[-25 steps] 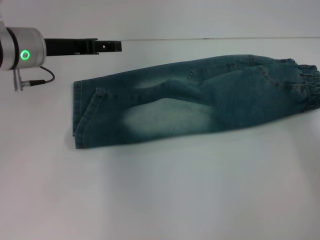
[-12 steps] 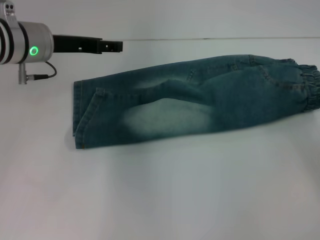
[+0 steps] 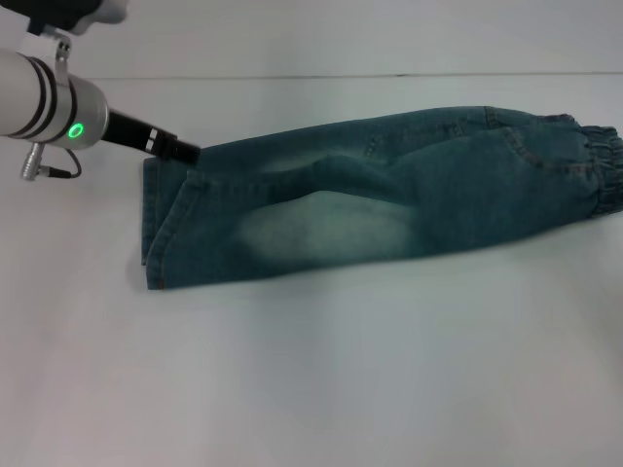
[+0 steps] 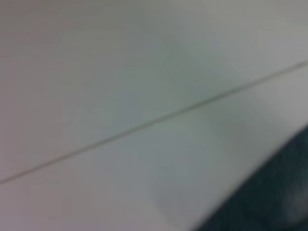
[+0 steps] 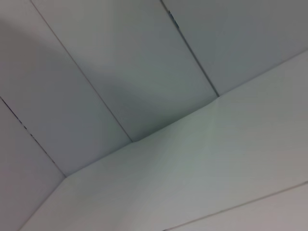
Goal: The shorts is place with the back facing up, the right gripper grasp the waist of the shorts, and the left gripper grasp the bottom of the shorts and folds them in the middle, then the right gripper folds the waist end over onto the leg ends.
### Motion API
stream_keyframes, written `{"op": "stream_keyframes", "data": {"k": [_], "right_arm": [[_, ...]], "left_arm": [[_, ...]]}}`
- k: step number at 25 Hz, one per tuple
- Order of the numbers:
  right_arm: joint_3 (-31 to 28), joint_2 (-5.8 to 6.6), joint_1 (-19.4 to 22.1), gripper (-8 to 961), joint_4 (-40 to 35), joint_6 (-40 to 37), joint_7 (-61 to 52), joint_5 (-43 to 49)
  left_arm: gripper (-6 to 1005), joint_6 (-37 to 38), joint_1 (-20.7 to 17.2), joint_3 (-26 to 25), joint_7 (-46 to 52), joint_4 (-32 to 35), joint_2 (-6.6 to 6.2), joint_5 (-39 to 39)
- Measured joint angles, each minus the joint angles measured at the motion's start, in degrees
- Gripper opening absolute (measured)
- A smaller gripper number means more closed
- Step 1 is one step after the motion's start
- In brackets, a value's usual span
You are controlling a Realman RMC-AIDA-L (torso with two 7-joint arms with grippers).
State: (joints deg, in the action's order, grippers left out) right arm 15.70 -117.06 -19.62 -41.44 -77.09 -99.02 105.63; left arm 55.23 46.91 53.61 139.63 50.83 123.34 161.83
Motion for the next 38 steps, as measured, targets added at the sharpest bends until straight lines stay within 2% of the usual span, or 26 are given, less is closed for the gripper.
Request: {"op": "stream_keyframes", "data": {"k": [9,17,38], "right_arm": [[-1.8,-0.06,0.1,943,0.0,-1.3,0.0,0.0],[-2.1,-0.18,-0.2,944,0.0,-1.9,0.1,0.0],[-2.2,-0.18,-0.1,942,0.5,-2.1,0.4,0.0]], "left_arm": [[919,4.1,1.5,0.2,0.8,-1.4,-0.79,1.5],[920,2.9,2.9,0.6,0.6,-3.5,0.33,1.6],[919,-3.3,5.5,1.4,1.2,-11.5,0.49,1.9]]}}
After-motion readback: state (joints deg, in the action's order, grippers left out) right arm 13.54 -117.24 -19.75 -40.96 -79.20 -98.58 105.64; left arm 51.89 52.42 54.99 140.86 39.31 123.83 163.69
